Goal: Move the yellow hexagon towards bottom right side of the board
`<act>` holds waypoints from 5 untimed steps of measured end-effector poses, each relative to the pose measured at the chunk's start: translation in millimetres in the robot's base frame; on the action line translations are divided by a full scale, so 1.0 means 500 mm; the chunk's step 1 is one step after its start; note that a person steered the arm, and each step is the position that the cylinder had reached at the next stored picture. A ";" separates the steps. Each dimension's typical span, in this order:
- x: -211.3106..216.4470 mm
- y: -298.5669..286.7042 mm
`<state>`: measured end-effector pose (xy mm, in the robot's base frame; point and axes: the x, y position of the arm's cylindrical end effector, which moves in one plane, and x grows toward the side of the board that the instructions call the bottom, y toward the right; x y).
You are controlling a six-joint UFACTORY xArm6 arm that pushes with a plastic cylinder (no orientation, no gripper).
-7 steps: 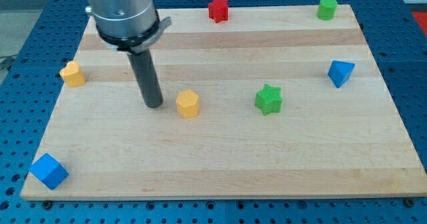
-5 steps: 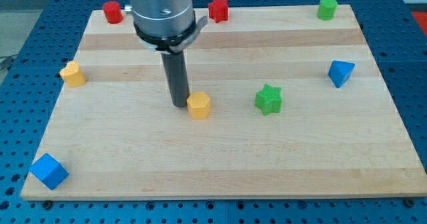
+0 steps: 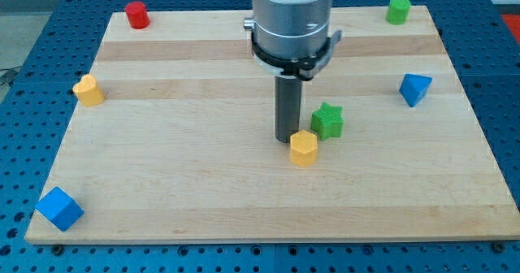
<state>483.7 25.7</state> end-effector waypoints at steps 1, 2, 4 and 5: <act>0.015 0.014; 0.038 0.014; 0.083 0.014; 0.099 0.014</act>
<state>533.4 32.4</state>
